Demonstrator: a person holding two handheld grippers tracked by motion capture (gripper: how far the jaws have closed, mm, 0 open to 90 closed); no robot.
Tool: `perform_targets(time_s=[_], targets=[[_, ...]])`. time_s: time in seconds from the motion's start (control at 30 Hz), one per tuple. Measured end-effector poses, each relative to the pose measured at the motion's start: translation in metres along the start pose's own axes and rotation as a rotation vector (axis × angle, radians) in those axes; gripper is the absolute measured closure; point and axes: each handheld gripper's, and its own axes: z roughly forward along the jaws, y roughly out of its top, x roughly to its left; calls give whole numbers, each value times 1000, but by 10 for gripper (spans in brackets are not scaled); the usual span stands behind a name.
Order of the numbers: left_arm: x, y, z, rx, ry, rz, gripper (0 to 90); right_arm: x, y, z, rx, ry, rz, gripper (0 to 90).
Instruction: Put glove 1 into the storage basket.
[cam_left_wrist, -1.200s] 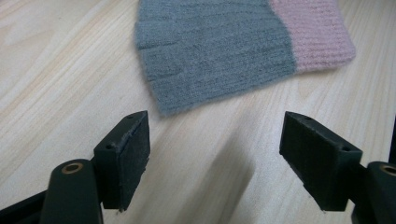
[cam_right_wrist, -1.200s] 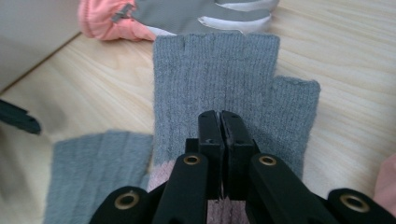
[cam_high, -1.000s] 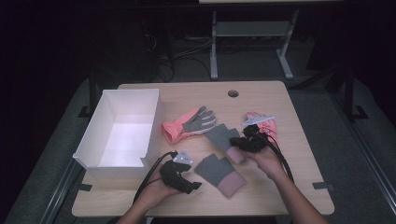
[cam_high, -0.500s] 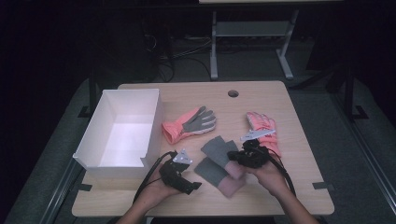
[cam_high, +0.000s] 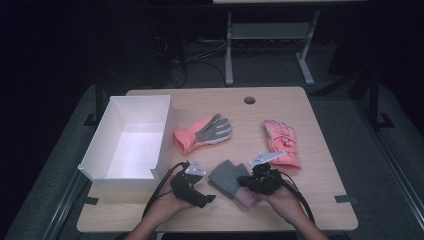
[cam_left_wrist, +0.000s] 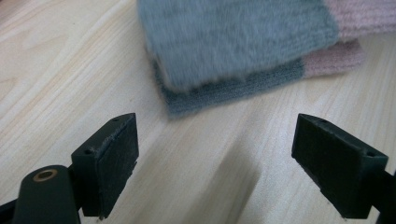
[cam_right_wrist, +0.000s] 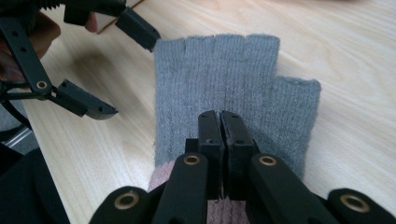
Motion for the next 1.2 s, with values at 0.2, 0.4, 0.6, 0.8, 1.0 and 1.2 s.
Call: perform_targets(time_s=[0.2, 0.4, 0.6, 0.8, 1.0, 1.2], targets=[[0, 0, 0, 3, -1, -3, 143, 0, -2, 8, 22, -21, 0, 881], [-1, 1, -1, -7, 4, -13, 176, 2, -3, 12, 36, -18, -12, 785], [-1, 2, -9, -58, -11, -32, 486, -8, 0, -3, -3, -34, -16, 734], [-3, 6, -9, -52, -27, -32, 821, -24, -1, -21, -20, -60, -63, 900], [-9, 11, -4, -33, -11, -26, 894, -41, -23, -31, 26, -82, -151, 900], [-12, 21, 1, -34, -1, -26, 894, -47, -37, -23, 71, -79, -184, 900]])
